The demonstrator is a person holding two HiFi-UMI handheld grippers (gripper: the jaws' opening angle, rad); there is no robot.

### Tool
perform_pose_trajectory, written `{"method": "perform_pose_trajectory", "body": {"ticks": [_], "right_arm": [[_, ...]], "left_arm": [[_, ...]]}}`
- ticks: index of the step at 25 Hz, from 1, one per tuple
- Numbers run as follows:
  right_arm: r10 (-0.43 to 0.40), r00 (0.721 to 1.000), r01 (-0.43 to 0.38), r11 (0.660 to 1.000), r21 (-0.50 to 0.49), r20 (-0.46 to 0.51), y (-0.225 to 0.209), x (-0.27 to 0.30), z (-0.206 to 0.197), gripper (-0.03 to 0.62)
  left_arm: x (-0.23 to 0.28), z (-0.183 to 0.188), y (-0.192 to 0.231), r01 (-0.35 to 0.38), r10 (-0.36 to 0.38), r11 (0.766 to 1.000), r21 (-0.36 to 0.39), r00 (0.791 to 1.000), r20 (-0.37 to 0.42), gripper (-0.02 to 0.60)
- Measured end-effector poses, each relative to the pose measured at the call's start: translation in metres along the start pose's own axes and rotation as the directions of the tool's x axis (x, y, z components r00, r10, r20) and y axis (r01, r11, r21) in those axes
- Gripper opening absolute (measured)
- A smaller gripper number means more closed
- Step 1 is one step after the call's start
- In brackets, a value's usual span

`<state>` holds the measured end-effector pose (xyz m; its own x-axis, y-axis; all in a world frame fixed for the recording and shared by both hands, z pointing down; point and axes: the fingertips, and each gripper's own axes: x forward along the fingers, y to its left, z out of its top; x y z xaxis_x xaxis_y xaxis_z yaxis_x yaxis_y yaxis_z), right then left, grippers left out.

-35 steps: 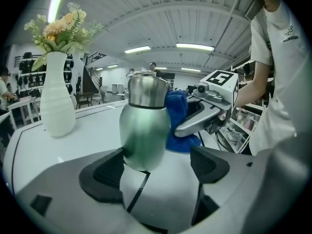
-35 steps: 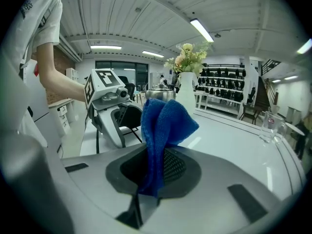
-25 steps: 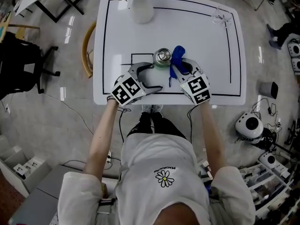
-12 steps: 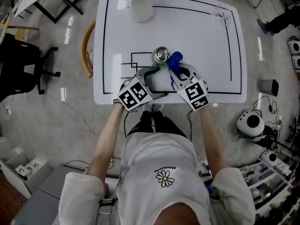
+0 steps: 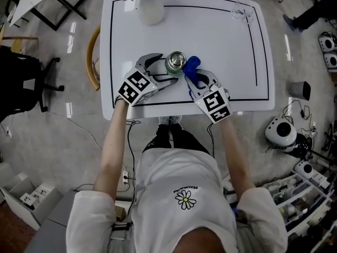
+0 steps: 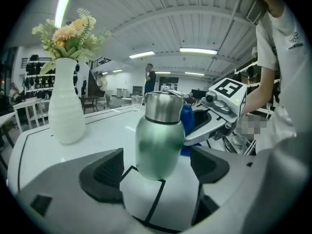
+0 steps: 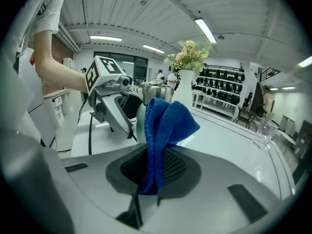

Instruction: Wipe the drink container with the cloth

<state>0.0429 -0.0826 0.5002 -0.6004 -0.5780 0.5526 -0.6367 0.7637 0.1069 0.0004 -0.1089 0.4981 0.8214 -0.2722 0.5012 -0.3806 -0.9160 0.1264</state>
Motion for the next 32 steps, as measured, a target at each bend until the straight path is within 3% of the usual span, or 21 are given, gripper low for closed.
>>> {"method": "perform_pose_trajectory", "body": {"ticks": [6, 13, 21, 32], "right_arm": [[0.028, 1.000, -0.028, 1.000, 0.009, -0.004, 0.009, -0.002, 0.000, 0.043], [0.096, 0.995, -0.097, 0.994, 0.042, 0.008, 0.027, -0.003, 0.003, 0.043], [0.077, 0.997, -0.077, 0.997, 0.013, -0.011, 0.019, 0.000, 0.002, 0.043], [-0.013, 0.998, 0.007, 0.996, -0.085, -0.067, -0.034, 0.010, 0.001, 0.043]], "left_arm": [[0.017, -0.007, -0.010, 0.054, -0.051, 0.997, 0.046, 0.996, -0.067, 0.411], [0.023, -0.012, -0.011, 0.060, -0.057, 0.997, 0.046, 0.995, -0.081, 0.411], [0.016, -0.017, -0.014, 0.034, -0.031, 0.999, 0.026, 0.995, -0.091, 0.410], [0.003, -0.025, -0.049, 0.051, -0.052, 0.999, -0.010, 0.995, -0.089, 0.410]]}}
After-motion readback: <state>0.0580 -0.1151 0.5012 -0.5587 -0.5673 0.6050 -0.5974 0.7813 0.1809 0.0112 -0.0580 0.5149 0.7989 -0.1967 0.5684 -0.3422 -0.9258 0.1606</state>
